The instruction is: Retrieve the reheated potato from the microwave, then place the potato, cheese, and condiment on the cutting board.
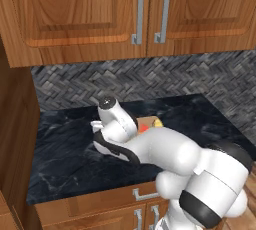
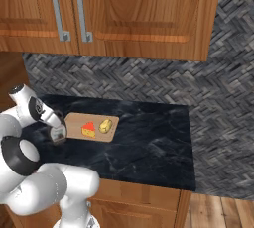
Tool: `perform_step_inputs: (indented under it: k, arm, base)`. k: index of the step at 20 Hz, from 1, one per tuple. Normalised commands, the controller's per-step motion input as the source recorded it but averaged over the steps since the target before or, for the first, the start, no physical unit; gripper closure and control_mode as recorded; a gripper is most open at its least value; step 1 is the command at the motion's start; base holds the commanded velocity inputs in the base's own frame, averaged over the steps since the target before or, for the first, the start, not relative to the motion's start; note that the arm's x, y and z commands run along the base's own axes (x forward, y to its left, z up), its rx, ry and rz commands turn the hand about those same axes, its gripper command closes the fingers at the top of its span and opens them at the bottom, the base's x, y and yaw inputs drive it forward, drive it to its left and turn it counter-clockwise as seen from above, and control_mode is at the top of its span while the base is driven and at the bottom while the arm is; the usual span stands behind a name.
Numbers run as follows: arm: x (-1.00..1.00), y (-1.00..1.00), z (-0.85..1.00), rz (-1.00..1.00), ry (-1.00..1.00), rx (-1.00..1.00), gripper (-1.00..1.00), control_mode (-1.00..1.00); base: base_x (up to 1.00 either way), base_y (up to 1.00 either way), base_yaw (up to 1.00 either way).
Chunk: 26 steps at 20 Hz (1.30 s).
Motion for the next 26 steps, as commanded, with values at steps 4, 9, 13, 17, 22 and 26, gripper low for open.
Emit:
perform_step_inputs:
  k: [4, 9, 13, 17, 22, 26]
  arm:
    - [-0.05, -0.01, -0.16, 0.00, 0.00, -0.02, 1.00, -1.00]
    - [-0.30, -0.15, -0.27, 0.00, 0.00, 0.00, 1.00, -1.00]
    - [-0.23, -0.13, -0.26, 0.00, 0.00, 0.00, 1.00, -1.00]
    - [-0.17, -0.14, -0.15, 0.00, -0.04, 0.00, 1.00, -1.00]
    - [-0.07, -0.20, -0.09, 0.00, -0.07, 0.00, 1.00, -1.00]
    - [-0.03, -0.25, -0.07, 0.00, -0.02, 0.00, 1.00, -1.00]
  base:
    - [0.00, 0.00, 0.00]
    - [0.00, 0.00, 0.00]
    - [0.00, 0.00, 0.00]
    - [0.00, 0.00, 0.00]
    - [0.00, 0.00, 0.00]
    - [0.00, 0.00, 0.00]
